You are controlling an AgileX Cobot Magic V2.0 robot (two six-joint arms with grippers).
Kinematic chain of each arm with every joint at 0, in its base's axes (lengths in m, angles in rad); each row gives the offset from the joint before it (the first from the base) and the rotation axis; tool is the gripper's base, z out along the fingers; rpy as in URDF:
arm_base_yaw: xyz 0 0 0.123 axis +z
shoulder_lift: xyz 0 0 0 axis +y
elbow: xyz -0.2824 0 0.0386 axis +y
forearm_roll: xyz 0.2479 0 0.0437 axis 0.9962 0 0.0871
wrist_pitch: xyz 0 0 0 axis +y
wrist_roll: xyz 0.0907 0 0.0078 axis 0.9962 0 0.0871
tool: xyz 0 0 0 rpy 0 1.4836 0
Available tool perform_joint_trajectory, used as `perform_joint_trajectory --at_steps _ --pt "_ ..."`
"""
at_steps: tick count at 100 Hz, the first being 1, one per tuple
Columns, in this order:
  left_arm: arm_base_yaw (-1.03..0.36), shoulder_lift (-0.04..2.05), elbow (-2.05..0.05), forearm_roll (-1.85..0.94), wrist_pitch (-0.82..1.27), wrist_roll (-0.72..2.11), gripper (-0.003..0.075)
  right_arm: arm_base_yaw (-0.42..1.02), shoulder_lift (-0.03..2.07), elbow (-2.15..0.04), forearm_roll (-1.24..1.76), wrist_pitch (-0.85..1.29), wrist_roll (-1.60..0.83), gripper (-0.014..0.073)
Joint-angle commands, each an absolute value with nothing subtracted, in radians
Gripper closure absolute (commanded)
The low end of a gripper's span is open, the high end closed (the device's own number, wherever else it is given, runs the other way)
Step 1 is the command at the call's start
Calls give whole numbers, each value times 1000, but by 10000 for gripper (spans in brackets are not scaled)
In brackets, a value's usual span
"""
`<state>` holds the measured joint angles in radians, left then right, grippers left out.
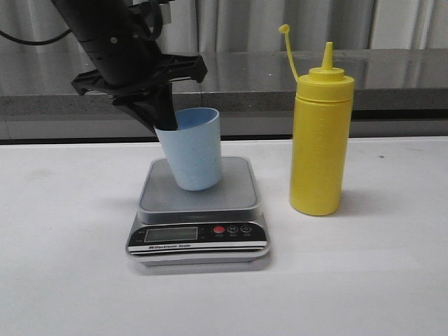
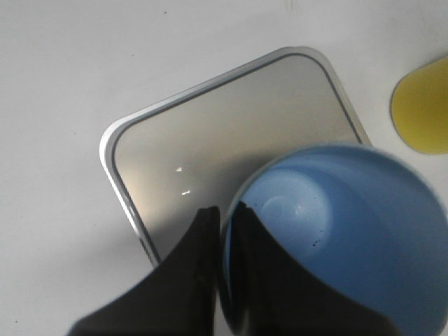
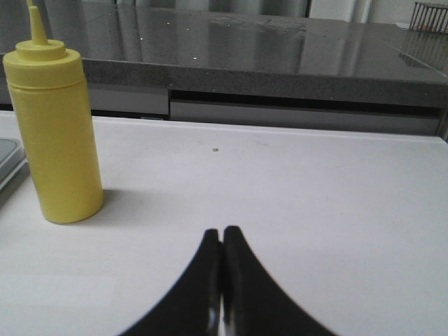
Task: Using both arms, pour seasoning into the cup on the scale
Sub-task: 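Lift the blue cup with the left gripper and lower it onto the scale, then open the left gripper and raise it away from the cup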
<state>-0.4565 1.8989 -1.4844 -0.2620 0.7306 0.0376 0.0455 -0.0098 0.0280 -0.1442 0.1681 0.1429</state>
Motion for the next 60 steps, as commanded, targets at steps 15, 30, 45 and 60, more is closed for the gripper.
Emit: perform_joint_trajectory --at_steps 15,30,45,60 --pt "-467 1853 -1517 -270 691 40 634 41 -27 28 -148 88 137 713" --pt "-467 1853 -1517 -270 691 40 344 41 -27 28 -148 88 137 713" --pt "-467 1843 -1517 -270 691 40 109 41 -27 28 -148 88 137 713" --pt "-467 1812 -1517 -270 696 40 98 41 -27 28 -148 88 137 713"
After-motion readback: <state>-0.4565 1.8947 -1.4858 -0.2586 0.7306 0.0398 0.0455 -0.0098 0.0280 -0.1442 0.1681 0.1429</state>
